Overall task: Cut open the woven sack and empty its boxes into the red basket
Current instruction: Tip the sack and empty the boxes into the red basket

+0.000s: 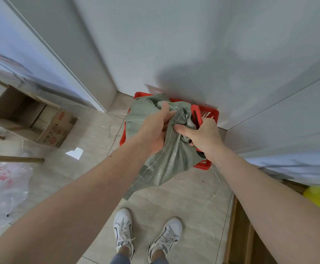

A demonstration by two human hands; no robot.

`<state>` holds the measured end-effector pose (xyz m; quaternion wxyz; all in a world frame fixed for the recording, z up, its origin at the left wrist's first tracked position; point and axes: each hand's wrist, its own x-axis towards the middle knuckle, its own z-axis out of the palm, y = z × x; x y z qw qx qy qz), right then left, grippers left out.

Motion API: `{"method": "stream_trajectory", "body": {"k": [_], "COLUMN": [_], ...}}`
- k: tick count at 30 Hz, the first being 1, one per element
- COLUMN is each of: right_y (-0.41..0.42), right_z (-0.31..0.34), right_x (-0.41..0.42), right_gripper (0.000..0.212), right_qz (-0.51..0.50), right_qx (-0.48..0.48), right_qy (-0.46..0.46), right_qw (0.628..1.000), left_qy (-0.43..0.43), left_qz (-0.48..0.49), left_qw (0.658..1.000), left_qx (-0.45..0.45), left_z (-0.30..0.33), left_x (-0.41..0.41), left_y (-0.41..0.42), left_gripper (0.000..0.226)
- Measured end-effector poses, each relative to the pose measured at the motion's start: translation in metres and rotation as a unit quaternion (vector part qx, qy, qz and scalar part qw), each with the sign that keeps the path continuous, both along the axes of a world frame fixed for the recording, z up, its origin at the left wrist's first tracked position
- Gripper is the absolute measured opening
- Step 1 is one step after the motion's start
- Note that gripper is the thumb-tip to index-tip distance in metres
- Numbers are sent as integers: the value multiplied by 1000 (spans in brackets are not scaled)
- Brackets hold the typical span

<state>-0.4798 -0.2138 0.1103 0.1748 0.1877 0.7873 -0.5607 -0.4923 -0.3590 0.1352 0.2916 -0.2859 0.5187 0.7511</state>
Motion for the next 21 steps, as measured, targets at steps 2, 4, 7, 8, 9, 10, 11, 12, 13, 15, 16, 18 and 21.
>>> {"method": "stream_trajectory", "body": {"k": [2,4,7,8,9,10,11,12,13,15,16,18,21], "right_y": [2,7,16,16,15,12,9,6,3,1,0,-1,-2], "right_z": [0,3,7,10,12,15,17,19,19,16,15,11,8], "right_x": [-3,-11,-24,-25,-24,-22,-20,-17,-15,-13,-12,-9,-7], "right_gripper": [41,26,23,23,25,27,30,31,31,30,29,26,28], "right_qz": [-13,-36,-36,-19,4,26,42,53,60,60,54,36,5], "right_qx": [-4,-11,-13,-16,-21,-24,-23,-19,-13,7,15,16,6], "right_qy": [-1,-5,-8,-10,-14,-19,-21,-18,-11,8,14,17,3], "right_qw": [1000,999,999,1000,1000,999,999,998,998,998,998,999,1000], "left_qy": [0,9,12,11,8,4,0,-3,-4,-1,-1,-1,9], "left_qz": [7,20,37,42,46,49,50,49,47,42,41,39,18], "left_qw": [1000,1000,998,998,997,997,997,997,998,999,999,999,999], "left_qx": [3,1,40,50,57,61,61,56,47,33,32,35,40], "left_z": [-2,-5,-8,-8,-8,-6,-4,-2,-1,-2,-5,-9,-11], "left_x": [2,5,14,16,16,15,14,12,11,11,12,14,17], "left_y": [-6,-12,-16,-14,-12,-10,-7,-5,-3,0,1,0,-1], "left_gripper": [47,37,39,43,49,53,56,59,62,64,63,61,59]}}
